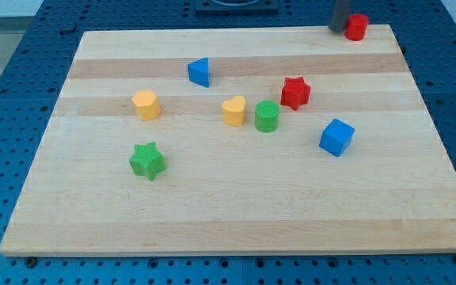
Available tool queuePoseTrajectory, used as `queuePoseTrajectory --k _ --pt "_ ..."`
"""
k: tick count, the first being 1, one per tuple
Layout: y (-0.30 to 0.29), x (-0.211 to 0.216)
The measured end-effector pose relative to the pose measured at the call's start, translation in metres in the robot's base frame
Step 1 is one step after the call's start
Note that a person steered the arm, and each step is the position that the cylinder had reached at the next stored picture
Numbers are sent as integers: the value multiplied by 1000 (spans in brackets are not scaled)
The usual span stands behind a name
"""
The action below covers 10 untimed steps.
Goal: Push the red star closer to red circle
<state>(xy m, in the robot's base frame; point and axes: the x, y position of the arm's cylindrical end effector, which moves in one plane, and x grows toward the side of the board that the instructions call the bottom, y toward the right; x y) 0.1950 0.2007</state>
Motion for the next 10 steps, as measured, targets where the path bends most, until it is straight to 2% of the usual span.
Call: queuePoseTrajectory --k 1,2,5,8,10 --pt "7 0" --pt "-11 3" --pt "-64 89" --pt "-162 120" --pt "-173 159"
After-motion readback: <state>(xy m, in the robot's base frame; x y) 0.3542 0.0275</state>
